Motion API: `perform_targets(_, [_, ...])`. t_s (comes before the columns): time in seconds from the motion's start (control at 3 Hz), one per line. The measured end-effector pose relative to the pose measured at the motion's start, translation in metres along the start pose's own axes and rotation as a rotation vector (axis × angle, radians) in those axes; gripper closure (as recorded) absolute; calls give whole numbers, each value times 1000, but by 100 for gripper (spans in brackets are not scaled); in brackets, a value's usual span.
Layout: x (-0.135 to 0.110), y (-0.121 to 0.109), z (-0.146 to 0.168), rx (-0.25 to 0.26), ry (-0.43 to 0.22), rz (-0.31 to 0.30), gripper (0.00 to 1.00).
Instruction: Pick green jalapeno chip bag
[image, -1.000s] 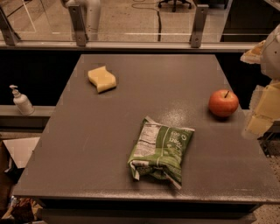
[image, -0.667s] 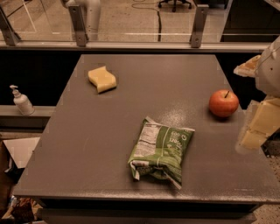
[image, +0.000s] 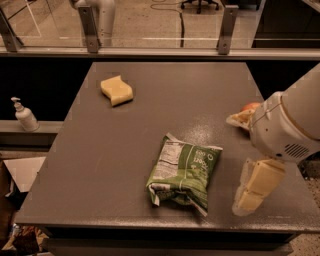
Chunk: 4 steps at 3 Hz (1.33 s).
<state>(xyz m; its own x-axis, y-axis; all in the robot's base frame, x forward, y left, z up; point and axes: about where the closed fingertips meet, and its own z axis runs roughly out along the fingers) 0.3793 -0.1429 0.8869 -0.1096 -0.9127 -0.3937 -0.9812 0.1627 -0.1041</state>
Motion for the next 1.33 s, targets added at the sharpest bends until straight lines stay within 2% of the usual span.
perform_targets(0.67, [-23,24,73,-93,-109,-40,0])
perform_targets(1.0, [-33,32,95,-118,-144,-35,18])
perform_targets(1.33, [-37,31,97,-118,-157,-21,41])
